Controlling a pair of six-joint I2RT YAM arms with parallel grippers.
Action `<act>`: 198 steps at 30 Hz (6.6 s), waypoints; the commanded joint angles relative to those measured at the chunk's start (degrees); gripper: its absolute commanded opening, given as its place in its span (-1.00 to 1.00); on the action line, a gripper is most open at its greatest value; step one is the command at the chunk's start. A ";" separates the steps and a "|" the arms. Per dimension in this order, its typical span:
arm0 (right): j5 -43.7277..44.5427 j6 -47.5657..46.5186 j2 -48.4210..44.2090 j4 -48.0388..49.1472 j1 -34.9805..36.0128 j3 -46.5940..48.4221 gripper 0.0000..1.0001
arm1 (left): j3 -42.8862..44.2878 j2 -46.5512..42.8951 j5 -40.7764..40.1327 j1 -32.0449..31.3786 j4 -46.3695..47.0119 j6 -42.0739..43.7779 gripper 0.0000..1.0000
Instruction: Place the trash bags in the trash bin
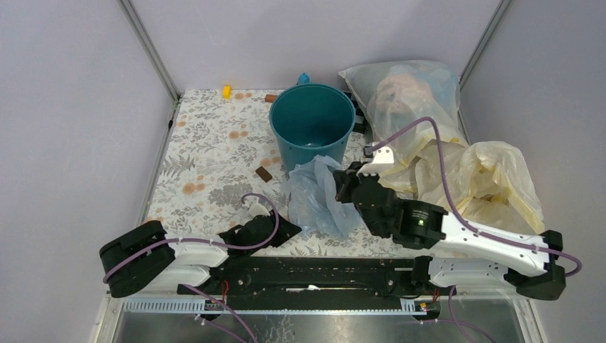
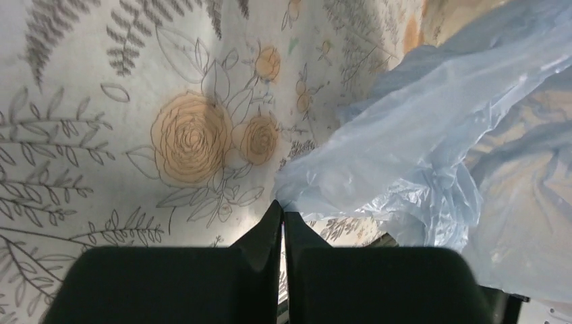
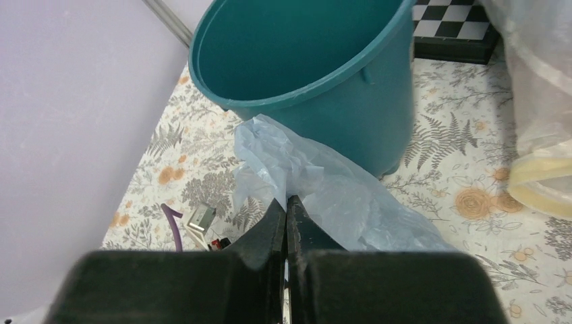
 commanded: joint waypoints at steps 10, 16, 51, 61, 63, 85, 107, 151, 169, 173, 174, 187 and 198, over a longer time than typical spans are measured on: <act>10.86 2.81 -11.10 -12.89 0.26 -4.63 -1.00 | 19.02 -22.53 -9.23 2.36 -39.93 20.39 -1.00; 10.68 0.70 -10.61 -14.63 0.26 -4.74 -1.00 | 29.33 -22.04 -7.17 2.49 -51.00 26.59 -1.00; -24.17 -23.40 0.71 4.07 0.26 -10.34 0.81 | 50.03 -13.12 17.82 2.45 -61.27 39.85 -1.00; -25.98 -12.19 -12.90 33.33 0.26 -37.38 -0.74 | 52.46 -10.44 19.14 2.48 -62.98 40.22 -1.00; -24.55 -11.02 -13.27 37.38 0.26 -39.63 -1.00 | 52.62 -9.84 20.58 2.50 -62.33 40.05 -1.00; -10.24 -7.55 29.80 91.84 0.26 -42.64 -1.00 | 54.87 -10.14 43.16 2.40 -39.19 25.03 -1.00; 3.31 6.64 18.22 50.12 -4.13 -42.31 -1.00 | 73.71 -13.29 31.88 2.50 -63.12 35.29 -1.00; -41.44 -24.58 -11.83 18.65 -4.13 -15.85 0.39 | 67.47 -6.27 29.46 2.41 -61.49 37.76 -1.00; -29.98 -20.81 -16.45 18.99 -4.13 -18.75 -1.00 | 61.78 -16.07 18.98 2.57 -62.09 38.84 0.06; -27.68 -19.70 -19.70 15.05 -4.11 -20.05 -1.00 | 58.61 -20.60 12.79 2.92 -64.72 37.41 0.20; -27.54 -19.52 -20.33 14.19 -4.13 -20.33 -1.00 | 57.82 -21.55 10.49 3.06 -65.41 36.94 0.21; -30.24 -19.65 -21.49 11.68 -4.13 -21.93 -1.00 | 42.30 -24.74 2.81 3.20 -55.70 24.84 0.17; -32.77 -19.79 -19.02 12.43 -4.13 -22.10 -1.00 | 35.91 -21.18 1.14 3.20 -44.10 14.83 0.11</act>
